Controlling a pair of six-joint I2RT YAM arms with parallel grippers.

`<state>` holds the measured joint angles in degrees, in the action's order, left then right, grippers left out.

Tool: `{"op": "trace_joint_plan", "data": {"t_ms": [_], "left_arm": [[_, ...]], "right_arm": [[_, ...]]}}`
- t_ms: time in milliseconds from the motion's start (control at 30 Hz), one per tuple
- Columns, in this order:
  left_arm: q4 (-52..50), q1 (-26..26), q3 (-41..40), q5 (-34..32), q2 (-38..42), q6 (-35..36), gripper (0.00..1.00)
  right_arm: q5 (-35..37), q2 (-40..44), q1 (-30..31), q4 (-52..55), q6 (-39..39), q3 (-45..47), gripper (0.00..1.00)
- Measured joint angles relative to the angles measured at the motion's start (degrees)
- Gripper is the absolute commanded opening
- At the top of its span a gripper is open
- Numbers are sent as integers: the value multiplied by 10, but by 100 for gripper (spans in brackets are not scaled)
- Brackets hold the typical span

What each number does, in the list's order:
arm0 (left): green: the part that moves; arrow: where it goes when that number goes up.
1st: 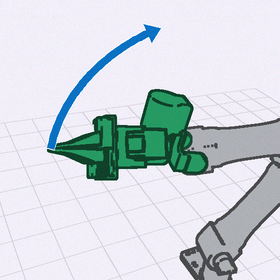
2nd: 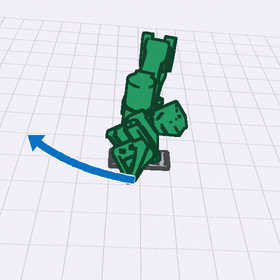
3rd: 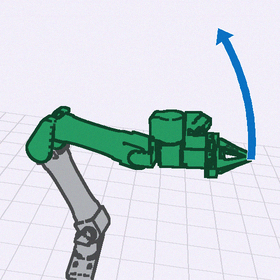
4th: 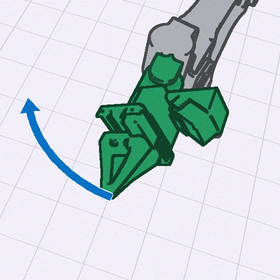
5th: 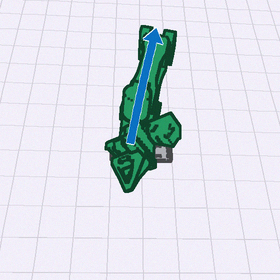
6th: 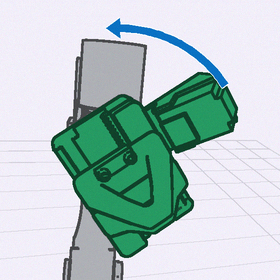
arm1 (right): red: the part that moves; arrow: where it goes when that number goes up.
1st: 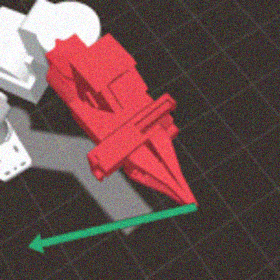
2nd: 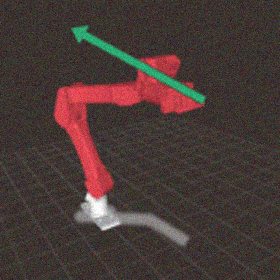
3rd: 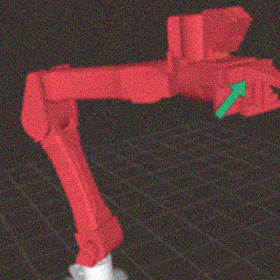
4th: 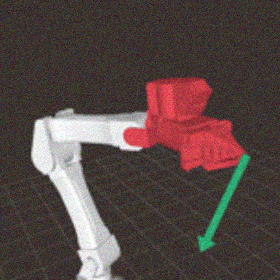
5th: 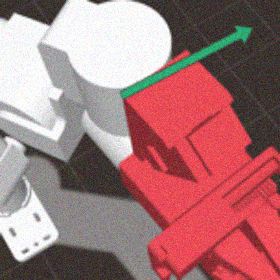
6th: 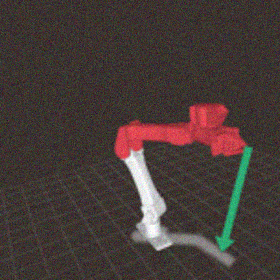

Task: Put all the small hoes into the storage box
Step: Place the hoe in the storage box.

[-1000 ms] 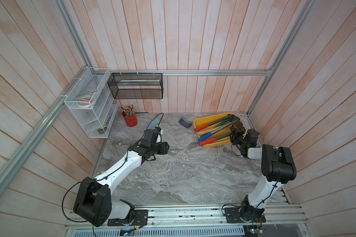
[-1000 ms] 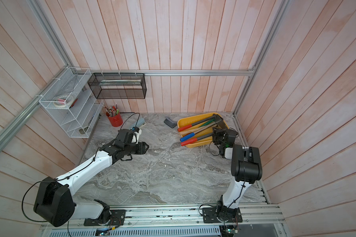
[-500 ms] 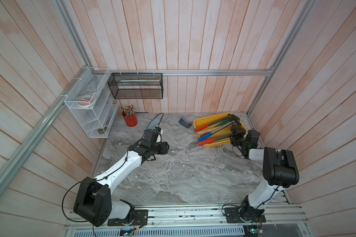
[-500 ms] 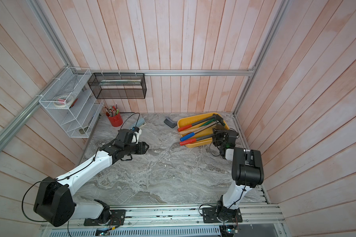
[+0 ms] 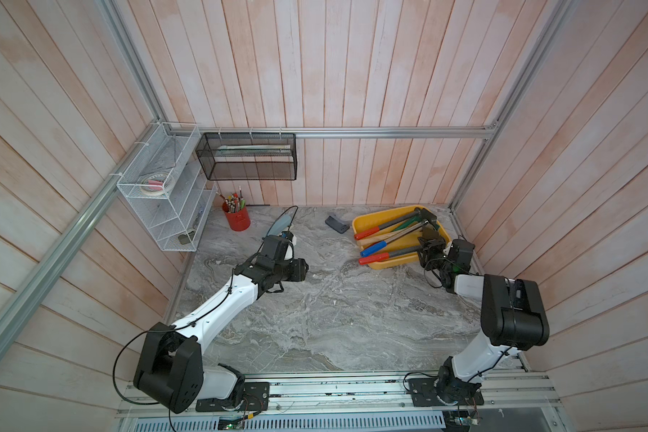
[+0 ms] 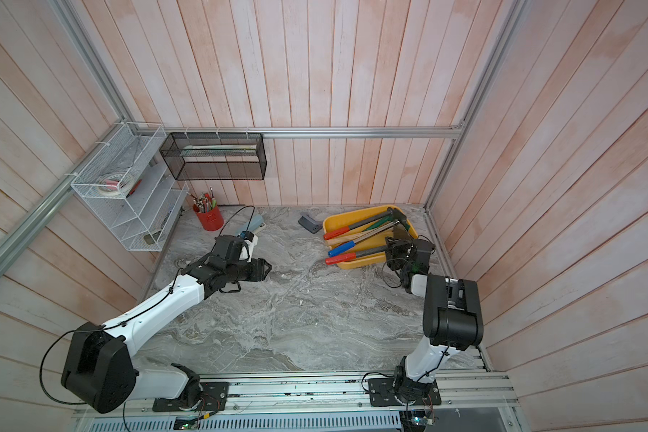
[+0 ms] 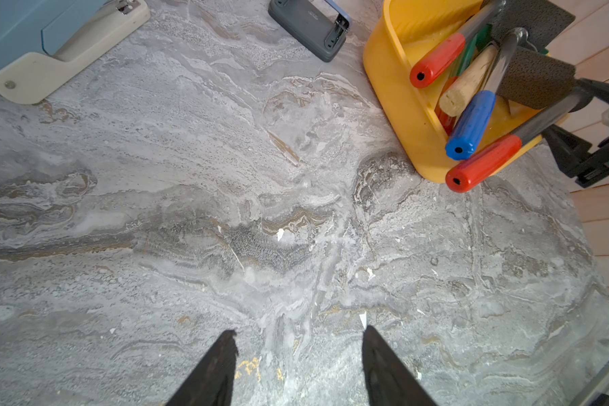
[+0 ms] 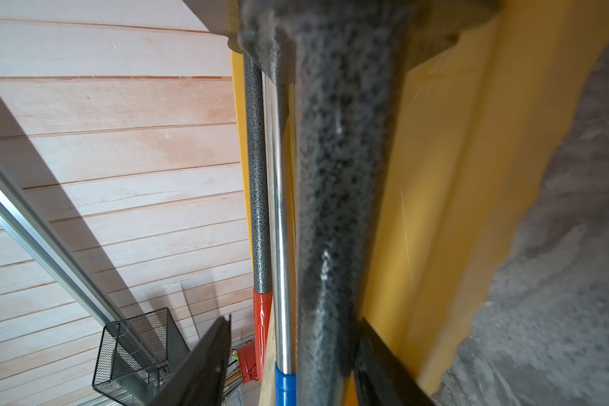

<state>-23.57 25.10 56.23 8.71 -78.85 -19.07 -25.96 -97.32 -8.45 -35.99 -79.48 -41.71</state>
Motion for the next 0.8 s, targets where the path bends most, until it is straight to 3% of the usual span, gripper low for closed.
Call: {"op": "trace_joint_plan", "data": {"t_ms": [300,600,800], "left_arm": [[-6,-2,0,-3,0,2,61],[-11,-3,0,-5,0,5,61],[-20,-3,0,-16,0,8,67]], "right_arm": [[4,46,-5,84,70,0,60],[2,40,-20,156,113,-54,59],[10,43,-20,180,148,-55,60]]}}
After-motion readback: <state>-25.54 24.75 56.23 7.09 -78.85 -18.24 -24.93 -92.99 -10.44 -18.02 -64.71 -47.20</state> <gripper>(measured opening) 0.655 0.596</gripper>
